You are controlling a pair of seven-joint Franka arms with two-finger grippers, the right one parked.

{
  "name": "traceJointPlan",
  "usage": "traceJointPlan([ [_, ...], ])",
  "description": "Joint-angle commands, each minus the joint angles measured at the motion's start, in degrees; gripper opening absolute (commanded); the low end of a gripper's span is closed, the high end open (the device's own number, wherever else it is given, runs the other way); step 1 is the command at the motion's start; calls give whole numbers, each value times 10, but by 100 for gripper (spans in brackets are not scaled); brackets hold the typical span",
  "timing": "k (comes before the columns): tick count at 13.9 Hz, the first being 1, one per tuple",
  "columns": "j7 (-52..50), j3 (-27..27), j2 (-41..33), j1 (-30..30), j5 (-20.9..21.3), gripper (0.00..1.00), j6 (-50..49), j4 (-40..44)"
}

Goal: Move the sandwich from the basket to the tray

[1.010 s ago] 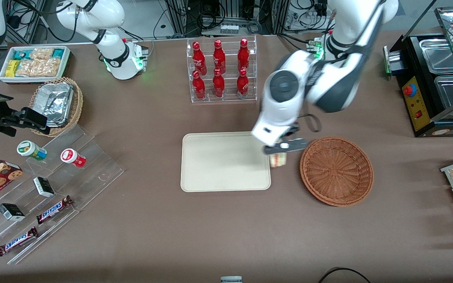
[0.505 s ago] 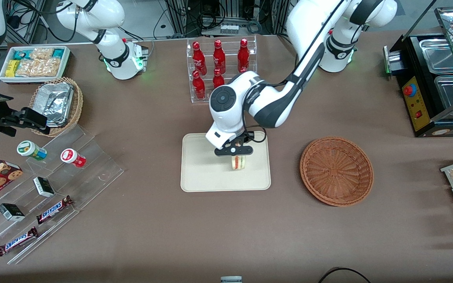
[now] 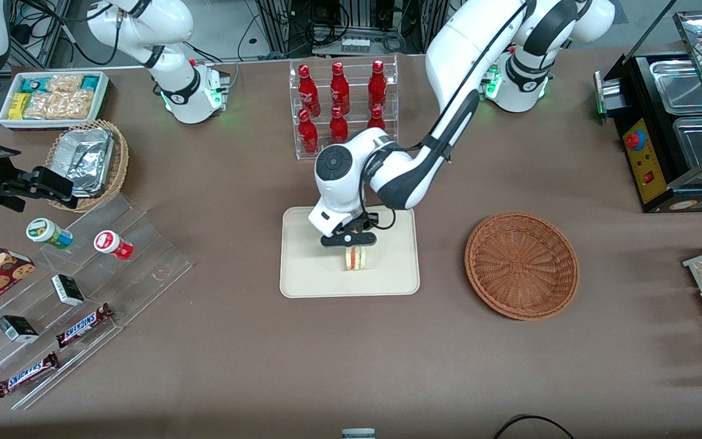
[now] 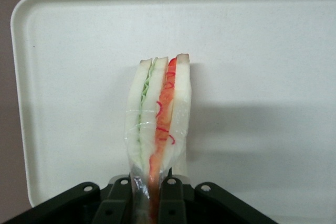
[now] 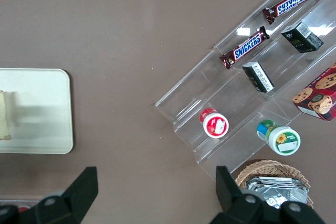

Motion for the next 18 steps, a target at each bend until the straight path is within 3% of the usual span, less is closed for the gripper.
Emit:
traceJointPlan([
  [1, -17, 8, 22, -10, 14, 33, 4, 23],
  [2, -16, 8, 22, -11, 15, 83, 4, 23],
  [3, -16, 8, 19, -9, 14, 100, 4, 23],
  [6, -17, 8, -9, -6, 8, 100, -4, 23],
  [9, -28, 8, -81, 7, 0, 100, -98, 22],
  [13, -1, 8, -193, 104, -48, 100, -204, 16],
  [15, 97, 8, -246, 159, -83, 100, -264, 1],
  [18, 199, 8, -306, 238, -88, 100, -297, -32],
])
